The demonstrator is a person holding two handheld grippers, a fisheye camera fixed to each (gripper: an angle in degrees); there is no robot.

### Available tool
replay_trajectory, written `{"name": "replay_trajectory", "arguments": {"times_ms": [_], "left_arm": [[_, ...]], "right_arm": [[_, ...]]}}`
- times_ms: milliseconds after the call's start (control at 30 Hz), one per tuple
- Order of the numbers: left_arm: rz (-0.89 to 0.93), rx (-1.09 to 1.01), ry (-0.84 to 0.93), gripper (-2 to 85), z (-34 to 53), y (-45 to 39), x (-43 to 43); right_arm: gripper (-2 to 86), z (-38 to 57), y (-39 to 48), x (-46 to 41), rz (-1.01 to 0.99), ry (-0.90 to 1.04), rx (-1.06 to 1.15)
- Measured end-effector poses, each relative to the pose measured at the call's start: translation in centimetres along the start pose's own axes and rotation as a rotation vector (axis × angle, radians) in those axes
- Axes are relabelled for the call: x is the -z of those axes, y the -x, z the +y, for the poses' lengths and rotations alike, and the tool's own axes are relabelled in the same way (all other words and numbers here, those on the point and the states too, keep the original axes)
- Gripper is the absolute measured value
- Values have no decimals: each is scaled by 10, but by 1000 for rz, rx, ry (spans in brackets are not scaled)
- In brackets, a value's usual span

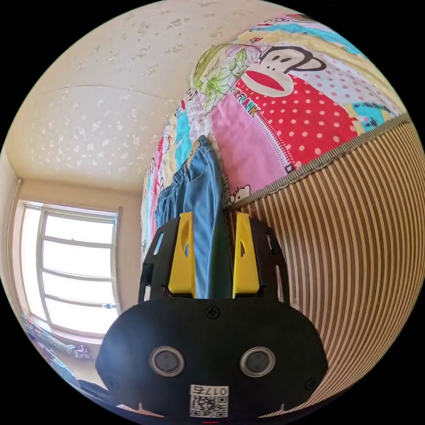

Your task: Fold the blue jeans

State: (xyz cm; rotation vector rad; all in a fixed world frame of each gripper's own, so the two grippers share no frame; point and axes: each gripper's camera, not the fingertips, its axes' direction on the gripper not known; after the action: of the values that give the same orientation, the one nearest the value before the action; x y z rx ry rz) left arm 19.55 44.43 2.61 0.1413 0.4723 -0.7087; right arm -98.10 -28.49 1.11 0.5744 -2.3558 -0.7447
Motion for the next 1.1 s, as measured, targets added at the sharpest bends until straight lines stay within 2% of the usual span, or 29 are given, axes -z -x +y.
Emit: {"name": "replay_trajectory", "arguments": {"times_ms": [100,200,300,367,467,533,600,667,733,833,900,933,1000,1100], "left_arm": [[42,28,-8,-9,0,4,7],[97,54,-29,-9,8,8,21],[170,68,-95,-9,26,8,49],[192,75,-129,-9,39,7,69],[238,105,-180,-9,59,11,107],[323,121,-227,-9,69,22,133],[540,177,-291,-9,78,54,163],[653,213,-369,-9,83,81,187],[677,221,-436,-9,85,103,212],[514,268,-443,-9,73,138,244],[227,361,-390,-9,56,160,252],[168,369,-386,-8,52,162,253],[63,344,-362,-8,36,158,248],[-5,292,-330,-8,29,140,237]], "right_arm": [[71,-7,4,-32,107,-10,-1],[33,3,33,-54,310,-70,75],[23,35,105,-85,612,-173,298],[19,72,173,-124,801,-241,529],[16,114,242,-175,843,-232,718],[15,130,274,-203,823,-238,754],[15,139,299,-235,805,-232,745],[17,145,321,-279,776,-226,687],[20,147,328,-314,744,-219,622],[29,149,321,-369,707,-159,531],[41,158,309,-395,745,-121,509],[55,169,302,-405,766,-120,513],[67,196,299,-408,726,-101,576],[70,275,298,-389,556,58,781]]}}
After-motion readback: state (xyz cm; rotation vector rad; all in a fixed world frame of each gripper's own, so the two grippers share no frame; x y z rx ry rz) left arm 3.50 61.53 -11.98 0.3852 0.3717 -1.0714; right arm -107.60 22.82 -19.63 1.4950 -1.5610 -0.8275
